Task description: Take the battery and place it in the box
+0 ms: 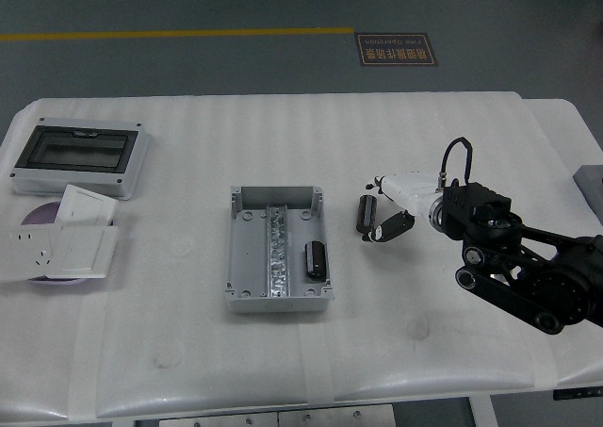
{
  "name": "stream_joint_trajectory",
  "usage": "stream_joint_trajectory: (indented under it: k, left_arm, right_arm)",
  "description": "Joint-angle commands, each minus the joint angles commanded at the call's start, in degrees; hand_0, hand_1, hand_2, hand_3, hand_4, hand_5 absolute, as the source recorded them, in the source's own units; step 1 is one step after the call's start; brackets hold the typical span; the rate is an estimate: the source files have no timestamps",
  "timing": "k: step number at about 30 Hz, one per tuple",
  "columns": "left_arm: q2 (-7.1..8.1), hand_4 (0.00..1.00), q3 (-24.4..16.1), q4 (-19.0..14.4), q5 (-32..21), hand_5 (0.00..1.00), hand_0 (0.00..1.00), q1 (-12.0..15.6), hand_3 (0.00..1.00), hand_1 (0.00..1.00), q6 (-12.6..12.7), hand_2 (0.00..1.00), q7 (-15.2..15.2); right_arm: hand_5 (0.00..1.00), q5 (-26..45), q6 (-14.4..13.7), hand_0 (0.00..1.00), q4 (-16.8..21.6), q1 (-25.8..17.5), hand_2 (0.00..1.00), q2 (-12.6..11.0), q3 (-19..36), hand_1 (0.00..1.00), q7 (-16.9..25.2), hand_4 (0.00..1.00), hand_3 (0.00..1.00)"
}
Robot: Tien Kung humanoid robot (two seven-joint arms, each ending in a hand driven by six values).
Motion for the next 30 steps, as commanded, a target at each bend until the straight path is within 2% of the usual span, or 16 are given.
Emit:
stream_joint_trajectory:
  k: [11,12,17,18,23,24,29,30]
  left_arm:
    - [0.09,0.327,-0.16,0.02,0.09,0.002,0.637,0.09,0.553,0.562,0.13,0.534,-0.07]
    - [0.08,0.322,-0.15,0.01,0.07,0.002,0.635,0.08,0.550,0.561,0.15,0.531,-0.08]
    - [0.06,0.322,-0.23,0.03,0.12,0.002,0.635,0.10,0.550,0.561,0.17,0.531,-0.08]
    - [0.07,0.307,-0.32,0.03,0.17,0.002,0.630,0.12,0.553,0.561,0.14,0.533,-0.05]
    - [0.13,0.307,-0.91,0.06,0.85,0.002,0.630,0.21,0.553,0.561,-0.01,0.533,0.08]
    - [0.15,0.307,-0.95,0.07,0.91,0.002,0.630,0.20,0.554,0.561,-0.01,0.534,0.07]
    - [0.19,0.307,-0.95,0.08,1.03,0.002,0.630,0.12,0.554,0.561,0.01,0.534,-0.01]
    - [0.18,0.307,-0.94,0.08,1.03,0.002,0.630,0.14,0.554,0.562,0.01,0.534,-0.01]
  right_arm:
    - [0.489,0.89,-1.81,0.919,-1.02,-0.16,0.832,0.65,-0.66,0.799,0.99,0.917,0.921]
    - [0.464,0.84,-1.86,0.889,-1.07,-0.19,0.728,0.65,-0.67,0.752,1.08,0.818,0.842]
    - [0.464,0.37,-2.14,0.889,-1.38,-0.46,0.728,0.52,-0.91,0.752,1.57,0.818,0.842]
    - [0.379,0.27,-2.21,0.867,-1.39,-0.49,0.632,0.48,-0.96,0.709,1.65,0.667,0.703]
    - [0.379,-0.31,-2.98,0.867,-1.15,-0.66,0.632,0.31,-1.01,0.709,2.09,0.667,0.703]
    - [0.289,-0.41,-3.11,0.814,-1.10,-0.70,0.531,0.28,-1.00,0.670,2.19,0.526,0.665]
    - [0.289,-0.79,-3.44,0.814,-1.04,-1.01,0.531,0.11,-0.97,0.670,2.48,0.526,0.665]
    - [0.173,-0.83,-3.52,0.781,-0.98,-1.19,0.490,0.02,-0.87,0.643,2.54,0.338,0.660]
